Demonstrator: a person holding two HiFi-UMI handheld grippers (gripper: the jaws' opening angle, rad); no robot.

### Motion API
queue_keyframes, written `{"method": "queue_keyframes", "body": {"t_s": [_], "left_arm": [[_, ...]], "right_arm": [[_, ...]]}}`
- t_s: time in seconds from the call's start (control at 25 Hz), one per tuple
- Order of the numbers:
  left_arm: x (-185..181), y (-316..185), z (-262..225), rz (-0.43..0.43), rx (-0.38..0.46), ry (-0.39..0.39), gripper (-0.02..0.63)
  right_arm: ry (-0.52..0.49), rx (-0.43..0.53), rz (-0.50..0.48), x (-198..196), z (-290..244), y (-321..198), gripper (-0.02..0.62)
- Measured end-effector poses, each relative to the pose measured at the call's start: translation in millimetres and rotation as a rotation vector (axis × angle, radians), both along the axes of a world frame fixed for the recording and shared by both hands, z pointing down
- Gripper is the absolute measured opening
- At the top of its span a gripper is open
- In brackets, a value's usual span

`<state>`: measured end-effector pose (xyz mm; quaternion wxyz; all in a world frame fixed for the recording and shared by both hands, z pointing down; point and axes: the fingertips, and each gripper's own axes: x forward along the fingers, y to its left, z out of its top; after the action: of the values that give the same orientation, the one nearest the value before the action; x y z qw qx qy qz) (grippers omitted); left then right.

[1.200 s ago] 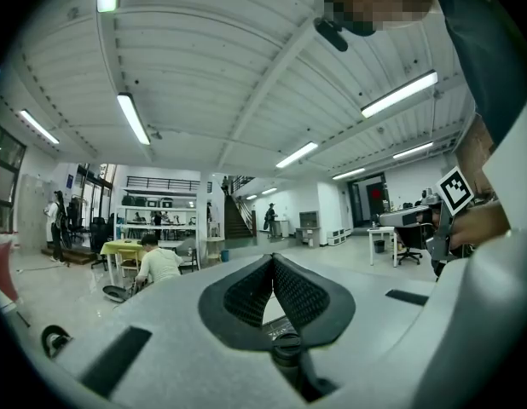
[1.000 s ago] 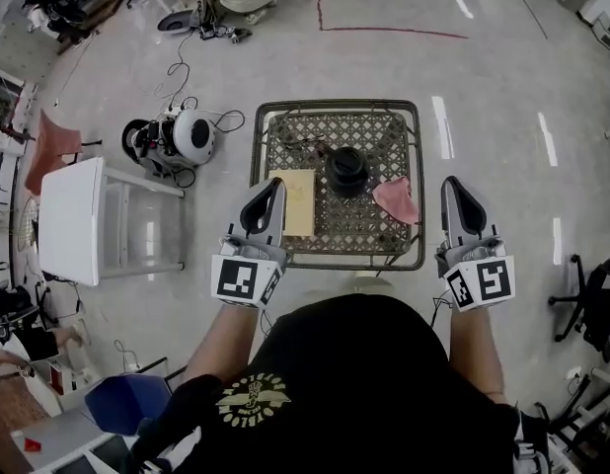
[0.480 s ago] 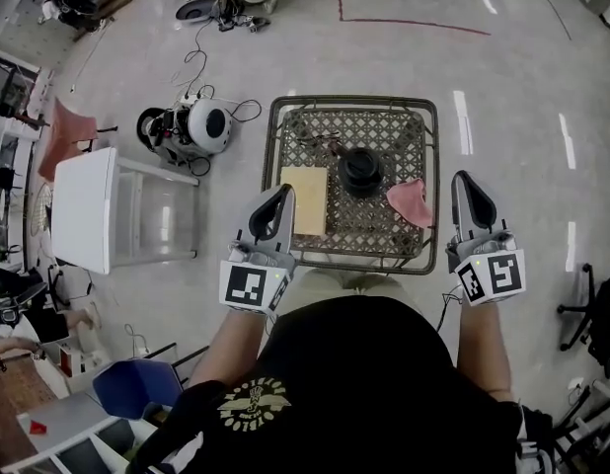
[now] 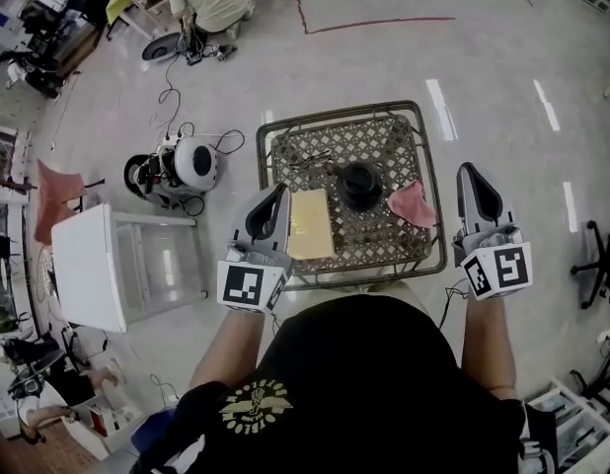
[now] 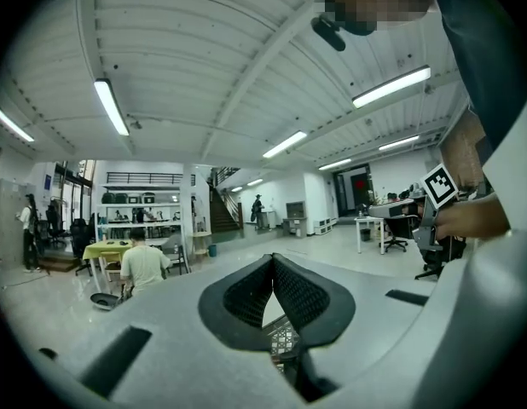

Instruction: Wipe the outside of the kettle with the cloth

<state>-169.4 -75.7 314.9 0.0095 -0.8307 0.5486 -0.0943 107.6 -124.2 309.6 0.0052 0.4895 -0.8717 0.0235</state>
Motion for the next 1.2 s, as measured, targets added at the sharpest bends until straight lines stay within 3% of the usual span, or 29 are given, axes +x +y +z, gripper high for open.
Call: {"method": "queue_keyframes", "body": {"t_s": [0.44, 0.64, 0.96, 1.2], "left_arm": [[18, -58, 23, 0.247, -0.023, 0.095, 0.005], [39, -62, 40, 0.321, -0.060, 0.123, 0.005], [77, -97, 89, 0.326, -0.168, 0.118, 0.005], [103, -126, 142, 0.207, -0.195, 0.082, 0.006]], "right_arm": [[0.093, -0.072, 0.165, -17, 16, 28, 0.011], [0.124, -0.104, 0.224, -3, 20, 52, 0.012], [0.100, -0.194, 0.176, 4, 54, 27, 0.012], [0.055, -0.247, 0.070, 15, 96, -14, 0.012]]}}
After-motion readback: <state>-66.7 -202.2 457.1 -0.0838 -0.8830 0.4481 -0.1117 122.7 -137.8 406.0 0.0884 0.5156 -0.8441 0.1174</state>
